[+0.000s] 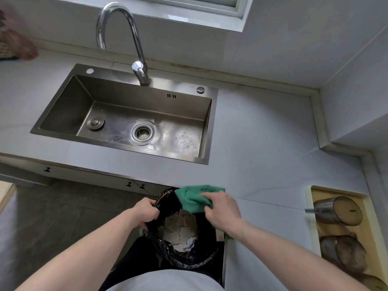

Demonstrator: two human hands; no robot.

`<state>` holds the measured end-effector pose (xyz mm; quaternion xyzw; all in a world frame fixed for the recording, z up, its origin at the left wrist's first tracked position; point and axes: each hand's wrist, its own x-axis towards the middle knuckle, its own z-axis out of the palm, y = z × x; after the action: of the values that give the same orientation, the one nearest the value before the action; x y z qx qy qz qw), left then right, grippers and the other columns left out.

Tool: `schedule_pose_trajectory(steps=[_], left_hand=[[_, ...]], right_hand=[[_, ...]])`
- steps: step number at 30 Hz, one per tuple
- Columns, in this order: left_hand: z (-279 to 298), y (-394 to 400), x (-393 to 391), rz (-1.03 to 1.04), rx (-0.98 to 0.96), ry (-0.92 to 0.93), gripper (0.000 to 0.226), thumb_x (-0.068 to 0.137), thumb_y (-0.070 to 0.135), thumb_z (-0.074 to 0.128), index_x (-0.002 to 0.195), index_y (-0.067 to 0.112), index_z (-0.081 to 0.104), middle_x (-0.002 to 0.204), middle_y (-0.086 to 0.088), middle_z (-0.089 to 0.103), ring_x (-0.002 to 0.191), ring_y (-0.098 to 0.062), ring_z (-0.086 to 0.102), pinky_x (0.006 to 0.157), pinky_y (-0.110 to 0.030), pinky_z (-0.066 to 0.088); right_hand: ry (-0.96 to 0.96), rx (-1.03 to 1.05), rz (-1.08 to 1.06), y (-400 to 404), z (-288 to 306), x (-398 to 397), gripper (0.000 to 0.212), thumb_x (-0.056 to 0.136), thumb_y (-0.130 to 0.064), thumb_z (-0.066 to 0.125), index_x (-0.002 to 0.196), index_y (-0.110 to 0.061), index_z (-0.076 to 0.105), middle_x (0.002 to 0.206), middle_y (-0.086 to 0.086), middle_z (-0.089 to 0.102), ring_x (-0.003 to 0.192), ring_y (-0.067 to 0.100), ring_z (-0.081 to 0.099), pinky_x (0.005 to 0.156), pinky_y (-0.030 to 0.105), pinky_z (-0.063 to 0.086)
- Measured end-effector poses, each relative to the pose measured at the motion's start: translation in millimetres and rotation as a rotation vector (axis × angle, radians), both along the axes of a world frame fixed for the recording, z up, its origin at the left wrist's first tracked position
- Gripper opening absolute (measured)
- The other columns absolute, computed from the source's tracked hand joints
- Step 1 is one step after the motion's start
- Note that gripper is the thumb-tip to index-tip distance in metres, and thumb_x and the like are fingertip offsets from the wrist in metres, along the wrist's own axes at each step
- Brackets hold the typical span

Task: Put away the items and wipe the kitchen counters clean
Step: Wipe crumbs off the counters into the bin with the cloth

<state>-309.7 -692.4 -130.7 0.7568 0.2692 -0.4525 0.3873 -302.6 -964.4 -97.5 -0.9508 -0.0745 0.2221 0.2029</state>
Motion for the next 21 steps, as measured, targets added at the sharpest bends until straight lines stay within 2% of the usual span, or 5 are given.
schedule_pose_trajectory(steps=[5, 8, 11, 16, 21], left_hand=[[1, 1, 4, -0.011, 0.004, 0.004, 0.029, 0.074, -0.001, 0.050, 0.091, 0.006, 0.073, 0.086, -0.016, 0.072, 0.079, -0.035, 0.076, 0.060, -0.047, 0.064], [1, 1, 6, -0.019, 0.002, 0.005, 0.025, 0.073, -0.002, 0.049, 0.085, 0.005, 0.070, 0.076, -0.012, 0.066, 0.065, -0.030, 0.072, 0.056, -0.041, 0.063], [1, 2, 8, -0.013, -0.008, 0.015, 0.027, 0.073, -0.002, 0.048, 0.085, 0.005, 0.071, 0.073, -0.011, 0.065, 0.064, -0.028, 0.070, 0.058, -0.042, 0.064], [0, 4, 9, -0.017, -0.035, 0.031, 0.037, 0.068, -0.001, 0.047, 0.092, 0.005, 0.074, 0.079, -0.016, 0.070, 0.075, -0.041, 0.075, 0.062, -0.059, 0.062], [-2, 0, 12, 0.016, -0.014, 0.032, 0.028, 0.072, -0.003, 0.048, 0.085, 0.004, 0.072, 0.067, -0.010, 0.065, 0.060, -0.029, 0.069, 0.056, -0.043, 0.063]], right_hand=[[0.008, 0.128, -0.050, 14, 6, -11, 0.047, 0.084, -0.029, 0.054, 0.127, -0.046, 0.064, 0.114, -0.020, 0.073, 0.108, 0.010, 0.065, 0.098, 0.028, 0.051], [-0.081, 0.176, -0.226, -4, 15, 25, 0.041, 0.086, -0.030, 0.059, 0.122, -0.047, 0.066, 0.103, -0.016, 0.076, 0.095, 0.013, 0.068, 0.083, 0.028, 0.052], [-0.184, 0.188, -0.399, -37, 25, 75, 0.035, 0.086, -0.032, 0.059, 0.117, -0.045, 0.069, 0.092, -0.008, 0.076, 0.087, 0.021, 0.069, 0.074, 0.033, 0.055], [-0.307, 0.078, -0.597, -98, 26, 162, 0.042, 0.088, -0.027, 0.056, 0.127, -0.040, 0.066, 0.114, 0.005, 0.074, 0.103, 0.033, 0.066, 0.085, 0.037, 0.054], [-0.307, -0.005, -0.729, -139, 21, 230, 0.051, 0.092, -0.021, 0.052, 0.138, -0.041, 0.058, 0.125, 0.013, 0.067, 0.121, 0.035, 0.056, 0.097, 0.038, 0.049]])
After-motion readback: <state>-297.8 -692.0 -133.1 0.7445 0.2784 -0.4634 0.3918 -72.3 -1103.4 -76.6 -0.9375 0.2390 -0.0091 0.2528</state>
